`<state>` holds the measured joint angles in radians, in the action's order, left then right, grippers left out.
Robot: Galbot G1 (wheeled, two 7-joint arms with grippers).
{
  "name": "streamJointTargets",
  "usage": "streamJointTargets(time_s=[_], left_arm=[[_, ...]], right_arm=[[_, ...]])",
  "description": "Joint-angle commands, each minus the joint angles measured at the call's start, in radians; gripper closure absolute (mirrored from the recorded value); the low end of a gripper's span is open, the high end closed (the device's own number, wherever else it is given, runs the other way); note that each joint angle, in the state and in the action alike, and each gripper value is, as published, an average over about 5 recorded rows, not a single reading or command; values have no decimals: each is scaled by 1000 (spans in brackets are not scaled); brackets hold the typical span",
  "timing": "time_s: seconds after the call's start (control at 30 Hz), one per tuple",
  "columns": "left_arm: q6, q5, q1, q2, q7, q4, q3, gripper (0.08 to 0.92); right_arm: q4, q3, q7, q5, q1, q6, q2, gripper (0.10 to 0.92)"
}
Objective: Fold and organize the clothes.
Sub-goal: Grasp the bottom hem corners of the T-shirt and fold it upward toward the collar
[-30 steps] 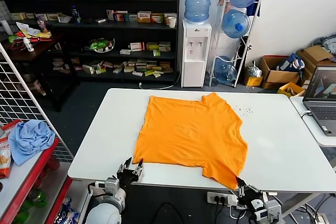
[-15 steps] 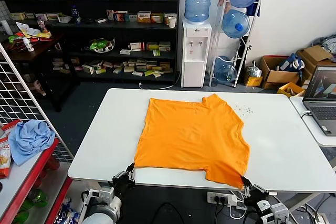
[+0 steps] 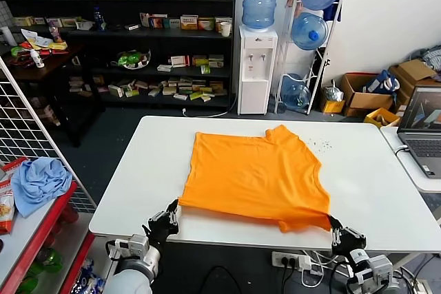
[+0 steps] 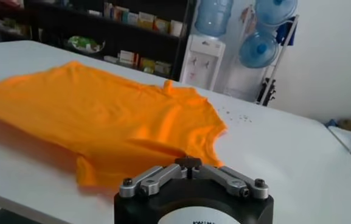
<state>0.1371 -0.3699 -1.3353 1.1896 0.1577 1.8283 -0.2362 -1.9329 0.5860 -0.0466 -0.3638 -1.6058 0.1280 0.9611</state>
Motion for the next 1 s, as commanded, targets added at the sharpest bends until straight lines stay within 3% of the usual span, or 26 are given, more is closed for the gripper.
streamJointTargets(time_s=[0.03, 0.33, 0.6, 0.8, 1.0], left_arm=[[-75, 14, 238, 25, -16, -197, 53, 911], [-90, 36, 416, 54, -34, -393, 117, 911], [-62, 50, 387, 38, -58, -383, 125, 901], [-41, -3, 262, -10, -36, -260, 114, 759], [-11, -41, 193, -5, -18, -218, 111, 585]], right_arm=[[212, -69, 24, -20, 263, -82, -15, 901], [450, -217, 42, 6, 528, -73, -10, 901], [494, -274, 62, -9, 574, 3, 4, 875], [293, -233, 50, -75, 407, 119, -43, 714], [183, -173, 28, -82, 269, 189, -75, 550]])
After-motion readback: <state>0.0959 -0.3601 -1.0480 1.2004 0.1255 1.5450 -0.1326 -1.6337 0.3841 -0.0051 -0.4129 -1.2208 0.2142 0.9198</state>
